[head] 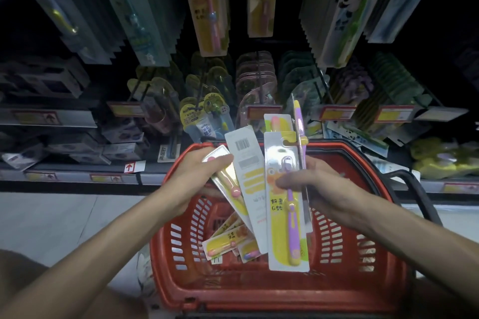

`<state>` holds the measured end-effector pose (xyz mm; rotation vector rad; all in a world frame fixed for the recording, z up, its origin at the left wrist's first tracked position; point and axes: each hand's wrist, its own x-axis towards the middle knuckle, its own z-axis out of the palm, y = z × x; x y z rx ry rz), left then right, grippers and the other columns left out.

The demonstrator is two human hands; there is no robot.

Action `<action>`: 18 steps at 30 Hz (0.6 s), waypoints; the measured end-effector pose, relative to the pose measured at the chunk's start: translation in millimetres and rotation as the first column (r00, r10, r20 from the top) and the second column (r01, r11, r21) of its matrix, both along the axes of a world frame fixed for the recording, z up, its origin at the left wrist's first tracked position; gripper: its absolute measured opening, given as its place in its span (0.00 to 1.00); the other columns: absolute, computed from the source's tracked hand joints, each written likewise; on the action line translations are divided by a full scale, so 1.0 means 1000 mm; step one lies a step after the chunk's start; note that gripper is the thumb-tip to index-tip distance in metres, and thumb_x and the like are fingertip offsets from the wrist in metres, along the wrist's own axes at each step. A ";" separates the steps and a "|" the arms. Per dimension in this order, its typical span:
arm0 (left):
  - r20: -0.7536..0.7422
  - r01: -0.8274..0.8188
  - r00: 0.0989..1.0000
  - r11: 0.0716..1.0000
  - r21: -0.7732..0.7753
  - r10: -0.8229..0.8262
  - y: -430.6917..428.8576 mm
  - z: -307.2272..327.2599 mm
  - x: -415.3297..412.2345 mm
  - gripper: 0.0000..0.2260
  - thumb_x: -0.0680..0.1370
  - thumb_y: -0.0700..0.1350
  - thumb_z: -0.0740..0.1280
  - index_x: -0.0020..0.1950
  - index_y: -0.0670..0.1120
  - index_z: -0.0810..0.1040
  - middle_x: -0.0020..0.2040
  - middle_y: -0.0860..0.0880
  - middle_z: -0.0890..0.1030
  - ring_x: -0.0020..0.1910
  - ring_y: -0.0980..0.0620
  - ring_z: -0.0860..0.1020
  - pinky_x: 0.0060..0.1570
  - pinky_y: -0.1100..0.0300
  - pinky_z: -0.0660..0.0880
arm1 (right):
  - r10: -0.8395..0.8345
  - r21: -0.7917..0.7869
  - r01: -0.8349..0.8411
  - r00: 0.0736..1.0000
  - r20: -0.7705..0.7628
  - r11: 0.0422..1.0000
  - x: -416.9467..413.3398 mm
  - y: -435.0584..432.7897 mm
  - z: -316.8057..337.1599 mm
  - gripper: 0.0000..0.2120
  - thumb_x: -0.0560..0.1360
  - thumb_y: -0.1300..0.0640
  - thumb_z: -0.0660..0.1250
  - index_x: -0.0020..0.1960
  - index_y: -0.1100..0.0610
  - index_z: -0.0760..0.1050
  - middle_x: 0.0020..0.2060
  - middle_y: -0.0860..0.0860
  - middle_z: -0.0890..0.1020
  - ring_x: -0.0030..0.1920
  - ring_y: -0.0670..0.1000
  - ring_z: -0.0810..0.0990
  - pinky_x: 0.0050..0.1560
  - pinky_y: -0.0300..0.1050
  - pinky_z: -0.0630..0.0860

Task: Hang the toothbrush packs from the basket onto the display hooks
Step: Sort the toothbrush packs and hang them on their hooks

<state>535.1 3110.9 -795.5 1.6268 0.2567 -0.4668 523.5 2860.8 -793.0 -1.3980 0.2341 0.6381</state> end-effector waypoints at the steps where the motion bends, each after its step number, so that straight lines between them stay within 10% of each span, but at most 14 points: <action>1: 0.011 0.001 1.000 1.000 0.007 -0.001 -0.002 0.000 -0.002 0.07 0.83 0.44 0.69 0.57 0.43 0.83 0.45 0.44 0.88 0.42 0.46 0.88 0.36 0.54 0.84 | 0.012 -0.001 -0.012 1.000 -0.008 1.000 -0.002 0.001 0.001 0.16 0.74 0.72 0.69 0.61 0.65 0.80 0.54 0.63 0.86 0.53 0.64 0.86 0.54 0.56 0.84; 18: -0.102 0.085 0.991 0.995 -0.047 -0.089 0.003 0.003 -0.004 0.11 0.83 0.46 0.67 0.59 0.40 0.83 0.49 0.40 0.87 0.47 0.44 0.87 0.45 0.46 0.85 | -0.062 -0.014 0.062 0.998 -0.009 0.998 -0.027 0.003 0.003 0.20 0.65 0.66 0.74 0.58 0.65 0.82 0.55 0.67 0.85 0.59 0.74 0.81 0.65 0.74 0.73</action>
